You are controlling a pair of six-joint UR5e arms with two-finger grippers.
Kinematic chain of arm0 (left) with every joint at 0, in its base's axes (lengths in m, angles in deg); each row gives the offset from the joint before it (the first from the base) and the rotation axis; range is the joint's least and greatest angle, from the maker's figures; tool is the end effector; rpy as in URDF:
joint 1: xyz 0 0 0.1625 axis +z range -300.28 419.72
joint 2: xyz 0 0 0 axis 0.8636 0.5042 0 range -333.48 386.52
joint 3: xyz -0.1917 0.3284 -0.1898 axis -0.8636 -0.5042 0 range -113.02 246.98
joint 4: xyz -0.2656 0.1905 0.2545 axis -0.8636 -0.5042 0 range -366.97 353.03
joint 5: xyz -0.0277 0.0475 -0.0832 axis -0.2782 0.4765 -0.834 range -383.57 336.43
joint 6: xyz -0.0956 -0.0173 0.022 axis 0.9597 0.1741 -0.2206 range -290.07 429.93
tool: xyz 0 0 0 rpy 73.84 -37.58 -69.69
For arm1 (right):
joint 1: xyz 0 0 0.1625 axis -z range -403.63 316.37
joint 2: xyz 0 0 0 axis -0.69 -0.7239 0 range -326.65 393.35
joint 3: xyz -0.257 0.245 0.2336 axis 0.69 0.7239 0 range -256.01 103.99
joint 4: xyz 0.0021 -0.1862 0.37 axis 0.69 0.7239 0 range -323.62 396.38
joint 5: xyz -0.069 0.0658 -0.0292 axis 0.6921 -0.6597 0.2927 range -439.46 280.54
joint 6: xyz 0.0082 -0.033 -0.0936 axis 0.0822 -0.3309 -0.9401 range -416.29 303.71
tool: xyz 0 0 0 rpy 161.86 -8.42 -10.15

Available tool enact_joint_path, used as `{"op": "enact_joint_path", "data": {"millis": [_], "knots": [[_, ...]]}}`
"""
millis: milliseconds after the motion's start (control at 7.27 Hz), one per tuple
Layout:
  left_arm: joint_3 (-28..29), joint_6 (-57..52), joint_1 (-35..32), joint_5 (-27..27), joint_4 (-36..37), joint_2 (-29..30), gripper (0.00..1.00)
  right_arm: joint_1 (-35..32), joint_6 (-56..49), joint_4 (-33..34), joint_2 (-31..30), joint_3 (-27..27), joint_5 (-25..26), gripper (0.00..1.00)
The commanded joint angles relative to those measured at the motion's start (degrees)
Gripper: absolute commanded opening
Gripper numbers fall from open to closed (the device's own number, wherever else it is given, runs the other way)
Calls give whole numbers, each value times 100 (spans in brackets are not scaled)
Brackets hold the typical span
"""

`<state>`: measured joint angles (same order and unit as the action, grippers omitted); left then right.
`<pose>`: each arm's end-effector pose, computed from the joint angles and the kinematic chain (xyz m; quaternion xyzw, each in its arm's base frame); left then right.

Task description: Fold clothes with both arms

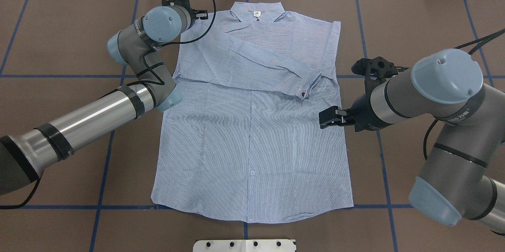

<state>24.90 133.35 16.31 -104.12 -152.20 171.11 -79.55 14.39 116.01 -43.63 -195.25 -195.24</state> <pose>0.5288 -0.7064 0.3216 0.3519 0.3794 -0.1670 0.8393 -0.3665 -0.3766 0.2880 0.0232 -0.4756 0.0283 0.8789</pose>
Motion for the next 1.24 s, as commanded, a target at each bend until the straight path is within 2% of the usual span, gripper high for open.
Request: {"op": "enact_joint_path", "data": {"millis": [0, 275, 550, 1101], "knots": [[15, -215, -315, -65, 12, -27, 36, 7, -2, 0, 25, 6, -7, 100], [15, -252, -352, -127, 12, -28, 43, 7, -2, 0, 25, 6, -7, 100], [15, -243, -247, -127, 12, -27, 73, 7, -11, 0, -1, 32, -7, 100], [32, -216, -27, -136, 12, -36, 71, 7, -11, 0, -1, 50, -7, 100]]}}
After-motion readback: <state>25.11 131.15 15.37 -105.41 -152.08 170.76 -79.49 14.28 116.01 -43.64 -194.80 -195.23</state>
